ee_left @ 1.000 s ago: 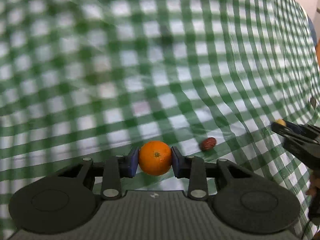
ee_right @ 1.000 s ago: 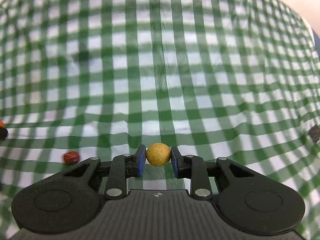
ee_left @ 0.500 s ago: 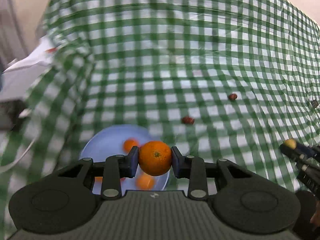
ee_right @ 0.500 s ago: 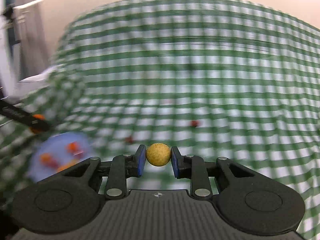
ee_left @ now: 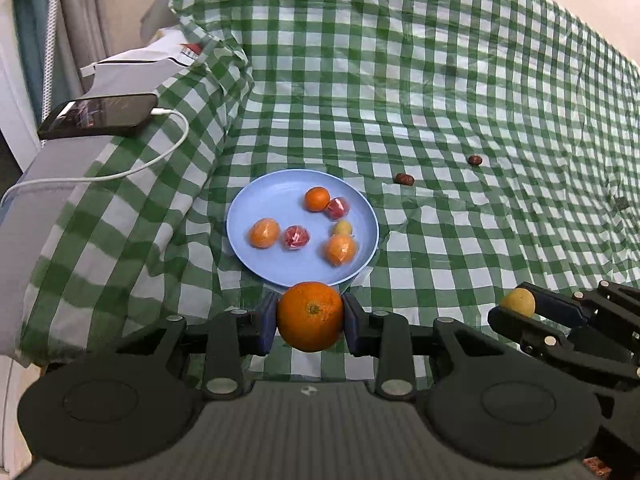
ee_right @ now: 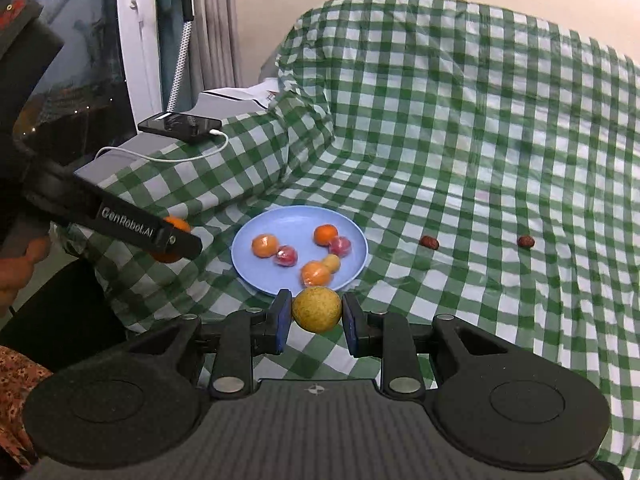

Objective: Organize fruits
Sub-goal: 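Carry the orange and the yellow fruit in both tools toward the blue plate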

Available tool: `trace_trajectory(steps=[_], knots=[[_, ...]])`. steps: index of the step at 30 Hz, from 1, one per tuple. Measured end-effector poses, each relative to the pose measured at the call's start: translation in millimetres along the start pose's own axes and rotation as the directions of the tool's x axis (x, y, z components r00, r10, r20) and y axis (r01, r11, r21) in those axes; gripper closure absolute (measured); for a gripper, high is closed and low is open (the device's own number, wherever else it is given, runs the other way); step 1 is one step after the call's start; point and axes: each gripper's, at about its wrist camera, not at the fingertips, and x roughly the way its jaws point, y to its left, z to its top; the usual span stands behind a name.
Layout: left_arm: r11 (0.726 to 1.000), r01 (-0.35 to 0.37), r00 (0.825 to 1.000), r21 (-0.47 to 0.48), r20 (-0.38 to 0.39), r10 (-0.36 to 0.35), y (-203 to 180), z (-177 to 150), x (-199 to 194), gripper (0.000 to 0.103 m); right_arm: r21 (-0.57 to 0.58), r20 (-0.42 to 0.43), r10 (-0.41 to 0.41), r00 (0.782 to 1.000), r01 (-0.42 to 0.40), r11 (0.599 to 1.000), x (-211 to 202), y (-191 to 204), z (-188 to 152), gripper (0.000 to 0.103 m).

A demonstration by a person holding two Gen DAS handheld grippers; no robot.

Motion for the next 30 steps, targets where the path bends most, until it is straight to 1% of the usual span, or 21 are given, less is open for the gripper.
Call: trace_trajectory(steps=[6,9,18,30], knots=[[0.999,0.026,0.999,-0.028,0.036,-0.025,10.1,-3.4,-9.8,0.065,-0.039,0.006,-0.012,1.000,0.012,0.999,-6.6,13.2,1.5,0.075],[0.999,0.033,0.999,-0.039,0.043,-0.031,13.3,-3.3,-10.8,0.065,-0.046,0.003,-0.017,1.000,0.017,0.999,-2.7,12.8,3.4,0.075],[0.997,0.037,0.999,-0.063,0.037,-0.035,18.4,-1.2,-6.7,0.065,-0.051,-0.014,-0.011,1.000,0.011,0.999,0.1,12.2,2.7,0.075],[0.997,0.032,0.999,-0.071,0.016,-0.031,20.2,2.9,5.6,0.065,-0.037,-0.041,-0.005,0.999,0.004,0.999,10.6,4.6,1.5,0.075]])
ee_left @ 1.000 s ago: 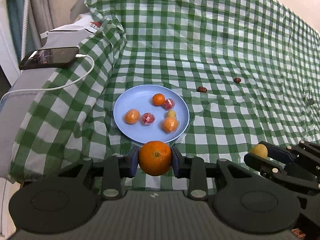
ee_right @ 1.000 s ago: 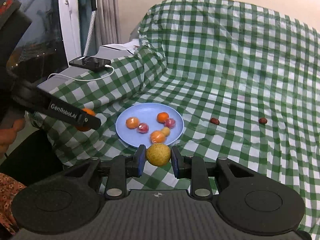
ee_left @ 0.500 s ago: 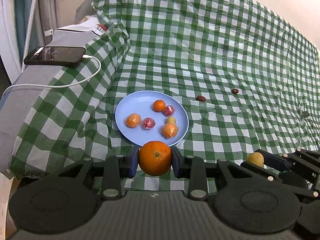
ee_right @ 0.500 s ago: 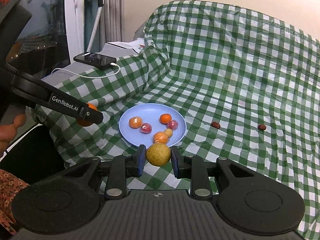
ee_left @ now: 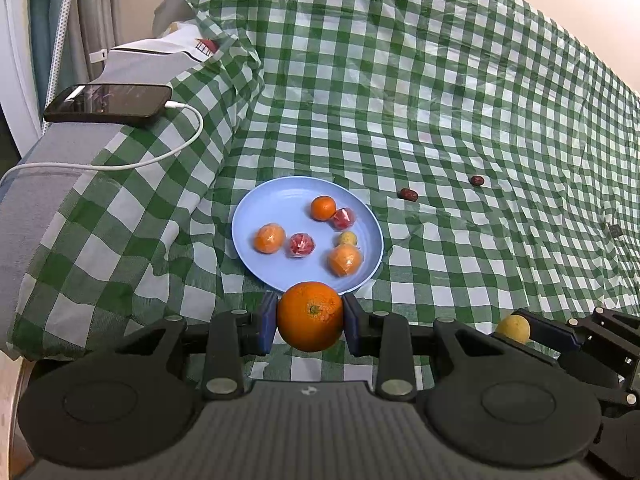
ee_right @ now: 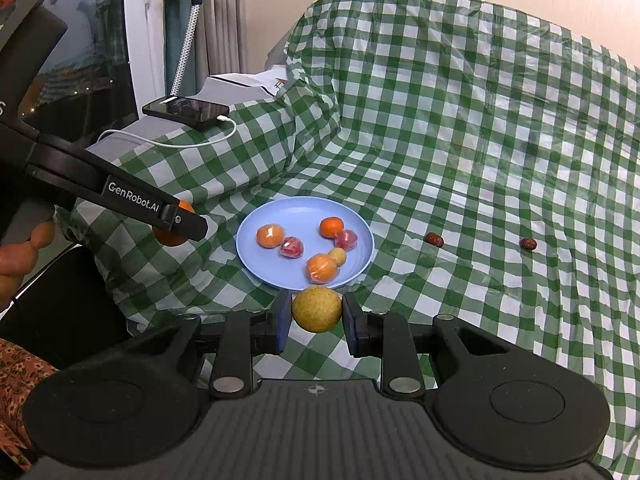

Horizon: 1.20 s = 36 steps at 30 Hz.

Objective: Organize fruits
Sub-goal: 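Carry the orange and the yellow fruit in both tools toward the blue plate, then open the left tool over the plate while the right tool releases the yellow fruit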

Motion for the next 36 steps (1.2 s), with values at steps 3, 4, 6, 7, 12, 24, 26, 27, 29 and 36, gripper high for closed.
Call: trace_trajectory(steps=[3,4,6,7,12,24,26,27,29,36], knots=[[1.000,0.000,1.000,-0.003,-0.008,0.000,1.1,1.3,4.2,0.065,0.004,-0.005,0.001,1.000,-0.001,1.000,3.1,-2.3,0.5,0.075],[1.000,-0.001,1.000,-0.004,-0.010,0.001,1.4,1.7,5.5,0.065,0.007,-0.008,0.000,1.000,0.000,1.000,4.7,-3.5,0.9,0.075],[1.000,0.000,1.000,-0.004,-0.013,0.000,2.4,2.8,8.3,0.065,0.014,-0.013,-0.001,1.000,0.001,1.000,8.4,-5.7,1.8,0.075],[1.000,-0.002,1.000,-0.005,-0.016,0.002,3.0,3.8,10.2,0.065,0.016,-0.016,-0.002,1.000,0.002,1.000,10.7,-7.0,2.2,0.075],[1.000,-0.008,1.000,-0.010,-0.026,0.008,6.0,9.9,20.7,0.065,0.023,-0.027,-0.007,1.000,0.008,1.000,25.0,-11.9,5.8,0.075],[0.999,-0.032,0.998,0.000,-0.050,0.032,12.6,39.0,63.9,0.065,0.026,-0.051,0.006,0.999,-0.004,1.000,76.4,-19.4,25.0,0.075],[0.999,-0.040,0.998,0.010,-0.057,0.040,12.3,43.3,74.6,0.065,0.027,-0.055,0.007,0.998,-0.006,1.000,89.0,-21.4,29.3,0.075],[0.999,-0.043,0.997,0.017,-0.062,0.044,12.1,45.5,80.6,0.065,0.028,-0.057,0.009,0.998,-0.007,1.000,95.8,-22.8,31.5,0.075],[0.998,-0.049,0.996,0.027,-0.071,0.051,11.6,49.2,92.7,0.065,0.030,-0.063,0.010,0.998,-0.008,1.000,109.7,-24.7,35.9,0.075],[0.996,-0.078,0.992,0.048,-0.097,0.082,14.7,63.0,134.8,0.066,0.012,-0.092,0.032,0.995,-0.031,0.999,163.6,-28.8,47.5,0.075]])
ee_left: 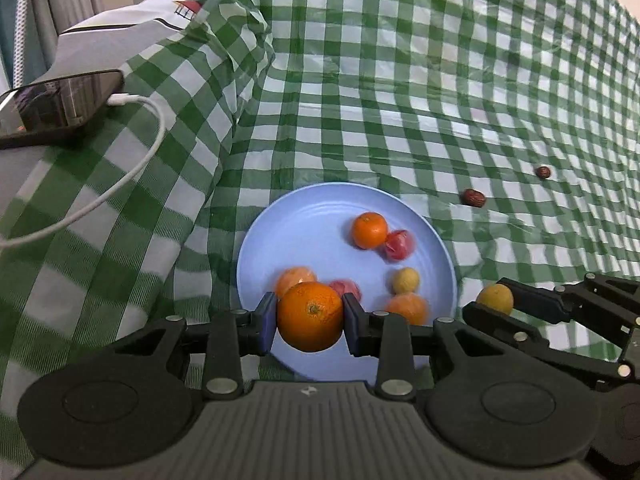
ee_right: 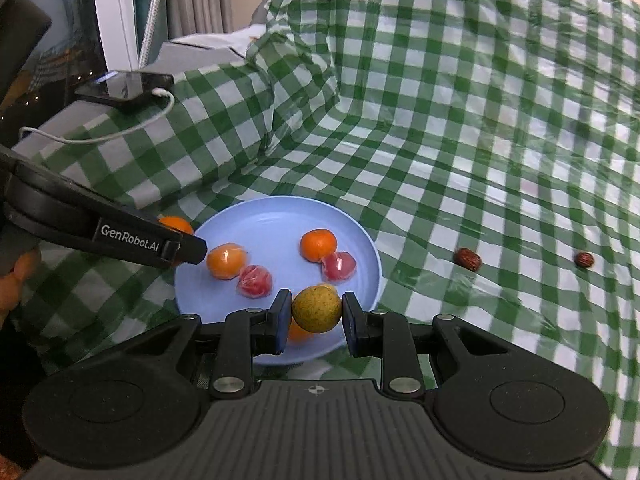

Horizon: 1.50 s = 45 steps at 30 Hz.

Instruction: Organize fruits

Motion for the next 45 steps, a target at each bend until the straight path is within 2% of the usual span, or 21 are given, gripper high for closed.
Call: trace_trajectory(steps=[10,12,13,14,16,17,18,21,26,31,37,45], knots=[[0.999,-0.031,0.999,0.035,-0.004,0.032,1.0,23.1,42.3,0.065,-0.024,-0.036,0.023,0.999,-0.024,0.999,45.8,1.3,7.6,0.075],[0.999,-0.029,1.000,0.034,0.002,0.029,1.9,24.8,46.7,0.061,-0.027,-0.040,0.033,0.999,-0.035,0.999,51.9,1.8,9.3,0.075],[0.999,-0.020,1.000,0.034,0.009,0.020,2.6,25.4,46.9,0.043,-0.029,-0.043,0.045,0.998,-0.046,0.998,55.2,2.3,10.5,0.074],[0.999,-0.016,1.000,0.033,0.019,0.015,3.0,25.9,45.3,0.017,-0.031,-0.049,0.056,0.997,-0.057,0.998,57.8,2.7,11.9,0.074],[0.999,-0.026,0.998,0.022,0.066,0.024,3.2,25.6,37.2,0.000,-0.032,-0.063,0.062,0.996,-0.064,0.997,60.3,3.5,14.6,0.060],[0.999,-0.030,0.995,0.024,0.098,0.028,2.8,24.2,31.2,0.001,-0.031,-0.067,0.067,0.996,-0.069,0.997,59.2,3.7,15.3,0.045],[0.999,-0.027,0.994,0.041,0.107,0.022,1.8,23.1,26.4,0.001,-0.031,-0.067,0.068,0.995,-0.070,0.997,55.8,4.1,15.0,0.034],[0.997,-0.027,0.995,0.066,0.093,0.021,1.2,17.4,13.9,0.000,-0.035,-0.079,0.043,0.996,-0.046,0.998,38.3,5.9,8.7,0.016],[0.999,-0.026,0.997,0.027,0.067,0.024,5.1,-6.9,-15.8,0.000,0.000,-0.122,0.030,0.992,-0.030,1.000,-3.2,9.1,-14.8,0.010],[0.999,-0.037,0.998,-0.030,0.049,0.038,8.2,-34.1,-49.1,0.000,0.055,-0.137,0.023,0.990,-0.016,0.998,-43.2,17.0,-34.1,0.008],[0.999,-0.042,0.997,-0.028,0.067,0.043,2.2,-64.8,-83.8,0.000,0.056,-0.073,0.000,0.997,0.004,0.998,-81.2,32.4,-43.0,0.005],[0.998,-0.031,0.991,-0.056,0.127,0.038,-3.8,-80.3,-116.4,0.000,0.046,-0.008,-0.033,0.999,0.033,0.998,-112.1,39.7,-48.0,0.003]])
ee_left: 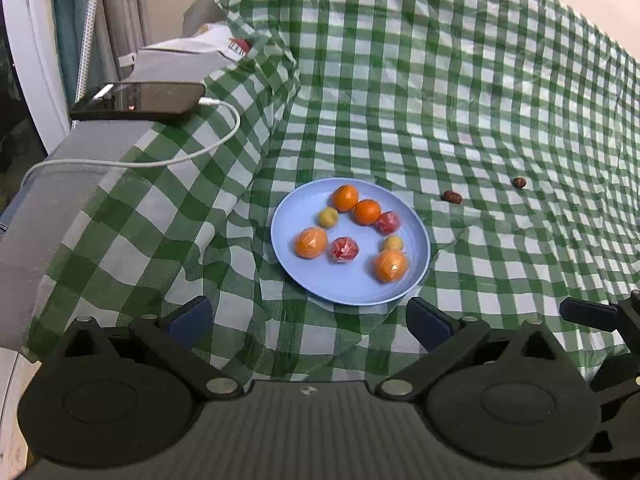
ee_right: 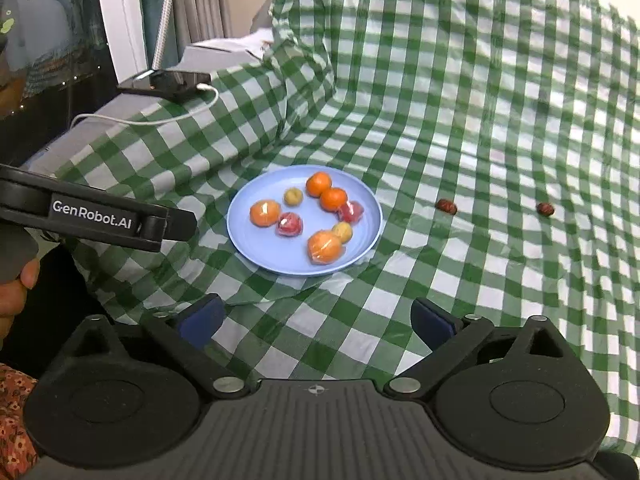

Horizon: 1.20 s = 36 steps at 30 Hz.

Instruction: Organize fruits

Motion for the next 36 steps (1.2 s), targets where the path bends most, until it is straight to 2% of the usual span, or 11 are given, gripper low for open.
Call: trace_trajectory(steps=[10,36], knots=[[0.999,-0.015,0.997,0.038,0.074,0.013,-10.7,-5.5,-27.8,0.000,0.002,0.053,-0.014,0.998,0.014,1.000,-22.4,2.4,-8.0,0.003],[0.999,-0.008,0.998,0.051,0.065,0.005,-12.3,-5.4,-25.3,0.000,0.025,0.043,-0.015,0.999,0.014,1.000,-20.7,1.0,-9.9,0.003]])
